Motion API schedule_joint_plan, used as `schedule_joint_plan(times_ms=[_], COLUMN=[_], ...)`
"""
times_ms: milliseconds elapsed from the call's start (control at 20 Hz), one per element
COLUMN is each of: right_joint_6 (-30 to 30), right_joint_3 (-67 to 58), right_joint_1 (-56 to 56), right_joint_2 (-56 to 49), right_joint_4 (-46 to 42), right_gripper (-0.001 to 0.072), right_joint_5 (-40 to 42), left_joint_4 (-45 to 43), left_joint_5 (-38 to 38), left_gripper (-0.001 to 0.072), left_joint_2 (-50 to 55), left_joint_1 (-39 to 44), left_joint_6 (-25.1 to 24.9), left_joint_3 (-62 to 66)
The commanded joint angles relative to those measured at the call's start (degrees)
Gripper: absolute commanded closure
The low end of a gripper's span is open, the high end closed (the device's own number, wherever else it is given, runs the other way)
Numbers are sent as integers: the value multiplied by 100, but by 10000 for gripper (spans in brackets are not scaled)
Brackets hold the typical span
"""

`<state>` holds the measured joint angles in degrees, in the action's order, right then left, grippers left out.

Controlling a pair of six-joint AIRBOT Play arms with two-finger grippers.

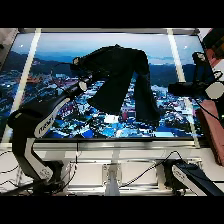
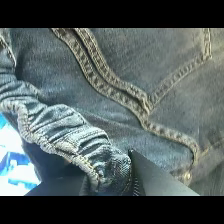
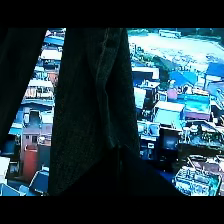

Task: Fold the clothes and pants, and hang the long-sleeved shirts on hangers.

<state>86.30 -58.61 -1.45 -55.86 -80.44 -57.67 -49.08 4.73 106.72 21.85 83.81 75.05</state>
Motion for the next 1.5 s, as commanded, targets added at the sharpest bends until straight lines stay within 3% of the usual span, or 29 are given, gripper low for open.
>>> schedule_joint_plan(times_ms=[0, 50, 400, 600, 800, 1000, 1250, 1450], right_joint_6=[0, 0, -22, -841, -1261, -1757, -2396, -2031], right_joint_3=[-2, -2, -2, 0, 81, 518, 1421, 1473], right_joint_1=[7, 4, 4, 4, 7, 0, 2, 0], right_joint_2=[-4, -4, -4, -26, -70, -74, -101, -105], right_joint_4=[61, 66, 33, 24, 109, 227, 957, 931], right_gripper=[690, 690, 690, 691, 690, 690, 691, 693], right_joint_5=[42, 48, -31, -758, -1423, -1504, -1399, -385], left_joint_4=[-13, -13, -70, -835, -1419, -2175, -2297, -2295], left_joint_5=[533, 538, 269, -55, -651, -1906, -4354, -6043], left_gripper=[553, 639, 640, 641, 641, 642, 642, 642], left_joint_2=[-11, -52, -793, -1818, -3021, -4181, -5399, -5716], left_joint_1=[31, 31, 63, 70, 35, -175, -1178, -2747], left_joint_6=[2, 2, -107, -643, -848, -839, -817, -820], left_joint_3=[9, 9, 9, 9, 9, 9, 9, 7])
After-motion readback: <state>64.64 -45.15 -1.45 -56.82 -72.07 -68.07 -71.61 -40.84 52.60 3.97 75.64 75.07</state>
